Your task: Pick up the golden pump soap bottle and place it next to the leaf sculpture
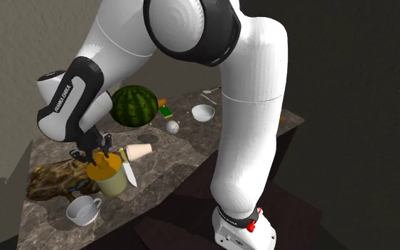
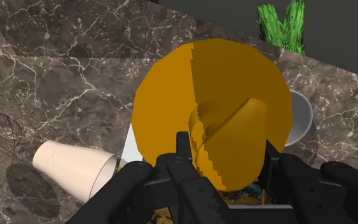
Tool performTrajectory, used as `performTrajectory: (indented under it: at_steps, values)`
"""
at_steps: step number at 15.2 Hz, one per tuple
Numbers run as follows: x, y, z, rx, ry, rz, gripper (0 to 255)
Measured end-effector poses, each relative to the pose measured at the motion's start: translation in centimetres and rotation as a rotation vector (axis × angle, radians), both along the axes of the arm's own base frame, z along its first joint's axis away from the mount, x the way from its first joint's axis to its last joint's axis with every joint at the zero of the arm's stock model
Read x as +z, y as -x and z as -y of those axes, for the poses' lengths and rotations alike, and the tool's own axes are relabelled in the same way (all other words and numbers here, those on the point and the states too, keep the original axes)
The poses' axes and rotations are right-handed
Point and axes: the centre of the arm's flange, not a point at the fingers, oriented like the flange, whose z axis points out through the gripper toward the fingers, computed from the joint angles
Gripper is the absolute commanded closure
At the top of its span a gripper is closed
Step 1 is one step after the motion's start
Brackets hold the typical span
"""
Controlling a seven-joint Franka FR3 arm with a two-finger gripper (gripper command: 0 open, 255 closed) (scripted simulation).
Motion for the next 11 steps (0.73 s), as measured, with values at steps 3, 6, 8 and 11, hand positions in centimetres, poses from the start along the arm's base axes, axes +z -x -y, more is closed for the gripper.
performTrajectory:
  at_steps: [3,6,8,11]
  values:
    - [-1.4,0.0,0.0,0.0,0.0,0.0,255]
    - [-3.1,0.2,0.1,0.0,0.0,0.0,255]
    - [-4.2,0.2,0.1,0.0,0.0,0.0,255]
    - [-5.8,-0.1,0.2,0.0,0.0,0.0,255]
